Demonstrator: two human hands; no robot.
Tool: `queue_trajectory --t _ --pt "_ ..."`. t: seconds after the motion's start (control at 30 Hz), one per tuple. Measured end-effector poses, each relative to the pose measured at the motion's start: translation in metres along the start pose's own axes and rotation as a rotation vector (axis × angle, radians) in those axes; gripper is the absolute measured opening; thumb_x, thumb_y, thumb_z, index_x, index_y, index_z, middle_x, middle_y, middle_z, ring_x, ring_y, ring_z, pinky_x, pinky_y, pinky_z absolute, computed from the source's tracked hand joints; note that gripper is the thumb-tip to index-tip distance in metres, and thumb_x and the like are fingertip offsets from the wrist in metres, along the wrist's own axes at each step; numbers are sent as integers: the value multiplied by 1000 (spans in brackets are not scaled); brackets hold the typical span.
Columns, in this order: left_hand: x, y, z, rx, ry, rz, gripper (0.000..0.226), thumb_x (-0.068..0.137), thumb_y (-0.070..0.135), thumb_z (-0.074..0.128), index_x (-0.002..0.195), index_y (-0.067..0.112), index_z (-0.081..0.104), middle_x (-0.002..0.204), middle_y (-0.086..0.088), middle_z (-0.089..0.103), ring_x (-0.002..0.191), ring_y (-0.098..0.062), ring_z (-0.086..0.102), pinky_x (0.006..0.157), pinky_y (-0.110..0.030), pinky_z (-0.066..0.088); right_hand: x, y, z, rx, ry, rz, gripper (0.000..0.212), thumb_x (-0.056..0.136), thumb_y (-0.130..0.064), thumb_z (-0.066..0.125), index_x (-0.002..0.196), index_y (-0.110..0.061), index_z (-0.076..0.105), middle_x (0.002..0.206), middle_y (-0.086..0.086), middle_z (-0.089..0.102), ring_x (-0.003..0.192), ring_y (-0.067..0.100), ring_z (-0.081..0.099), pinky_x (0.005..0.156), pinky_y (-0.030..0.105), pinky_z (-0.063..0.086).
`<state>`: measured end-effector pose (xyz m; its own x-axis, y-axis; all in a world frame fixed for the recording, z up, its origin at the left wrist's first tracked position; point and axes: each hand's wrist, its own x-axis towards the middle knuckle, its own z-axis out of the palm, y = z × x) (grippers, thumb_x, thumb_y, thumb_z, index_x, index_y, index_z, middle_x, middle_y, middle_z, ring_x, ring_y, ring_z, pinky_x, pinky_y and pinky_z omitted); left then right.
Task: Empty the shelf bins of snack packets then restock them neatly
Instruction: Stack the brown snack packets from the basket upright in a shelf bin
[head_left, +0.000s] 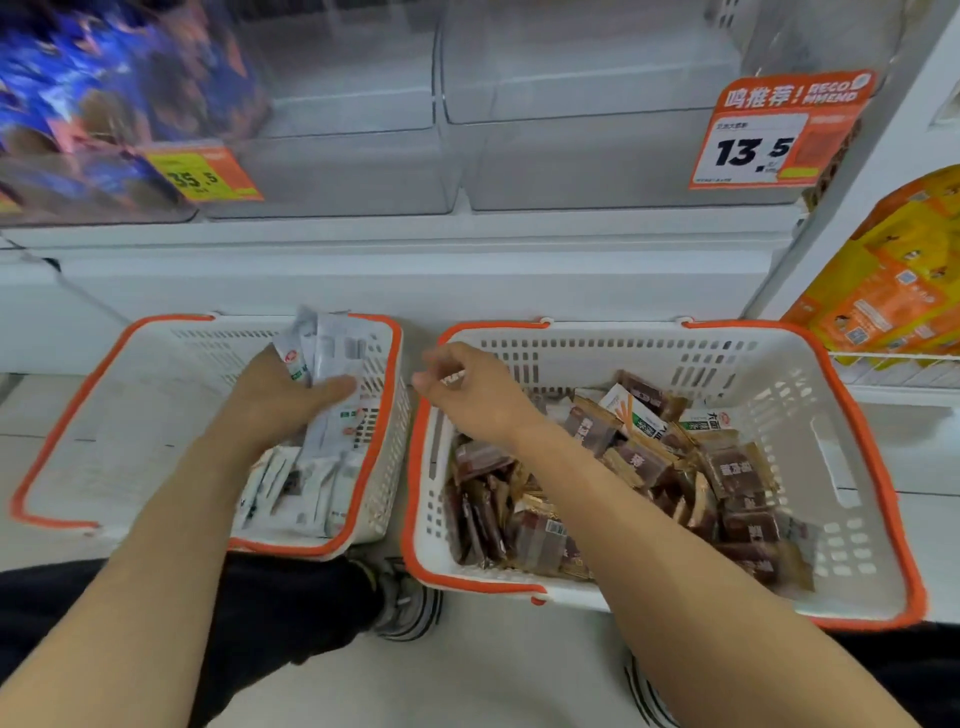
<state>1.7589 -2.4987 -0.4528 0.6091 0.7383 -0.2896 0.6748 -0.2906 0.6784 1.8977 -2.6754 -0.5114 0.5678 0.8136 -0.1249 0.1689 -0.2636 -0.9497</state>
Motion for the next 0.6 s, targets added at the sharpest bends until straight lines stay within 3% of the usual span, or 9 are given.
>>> queue_trajectory --t 0.1,0.2,0.27,0.33,0.4,0.47,0.53,0.6 --pt "16 -26 -27 277 18 -87 67 84 43 77 136 10 51 132 -16 60 113 -35 59 92 -45 48 2 4 2 -33 -82 -1 24 99 -30 63 116 -15 69 101 -11 64 96 10 62 86 21 48" --pt "18 -45 -15 323 31 -108 78 88 40 74 150 8 39 155 -17 35 136 -35 43 108 -43 38 4 21 -9 -97 -90 53 16 97 -28 65 108 -17 69 98 -11 67 94 9 64 93 32 53" --pt "13 -47 7 287 111 6 63 89 32 72 143 8 49 149 -17 44 131 -31 49 108 -38 38 3 38 -25 -164 -51 119 10 97 -25 65 104 -18 68 97 -12 67 94 8 64 94 33 51" --pt "5 -36 38 230 140 158 39 91 28 68 126 12 62 130 -9 59 114 -23 60 96 -33 47 0 56 -44 -258 -8 225 8 98 -24 64 103 -19 66 101 -11 67 97 11 62 92 30 47" --pt "-7 -18 72 194 34 307 20 94 24 65 112 16 66 107 0 66 95 -14 63 83 -27 49 -3 77 -64 -402 6 328 13 96 -25 64 107 -18 66 108 -2 68 102 18 62 89 32 50" --pt "-18 -1 104 204 -150 404 14 95 24 64 107 17 67 99 5 66 89 -11 61 77 -20 47 -8 92 -74 -530 -23 394 23 94 -27 67 114 -15 65 113 2 67 99 17 59 85 29 47" --pt "-18 6 136 285 -312 454 22 96 30 63 115 19 64 105 5 64 96 -11 58 74 -12 41 -14 108 -74 -544 -26 404 42 89 -38 74 123 -18 62 118 -1 65 95 14 57 85 28 47" --pt "-7 4 164 411 -419 470 44 94 38 63 133 19 55 129 -1 57 118 -17 53 89 -18 41 -19 119 -66 -501 -36 375 61 82 -49 78 132 -22 57 124 -2 63 104 17 61 89 32 49"
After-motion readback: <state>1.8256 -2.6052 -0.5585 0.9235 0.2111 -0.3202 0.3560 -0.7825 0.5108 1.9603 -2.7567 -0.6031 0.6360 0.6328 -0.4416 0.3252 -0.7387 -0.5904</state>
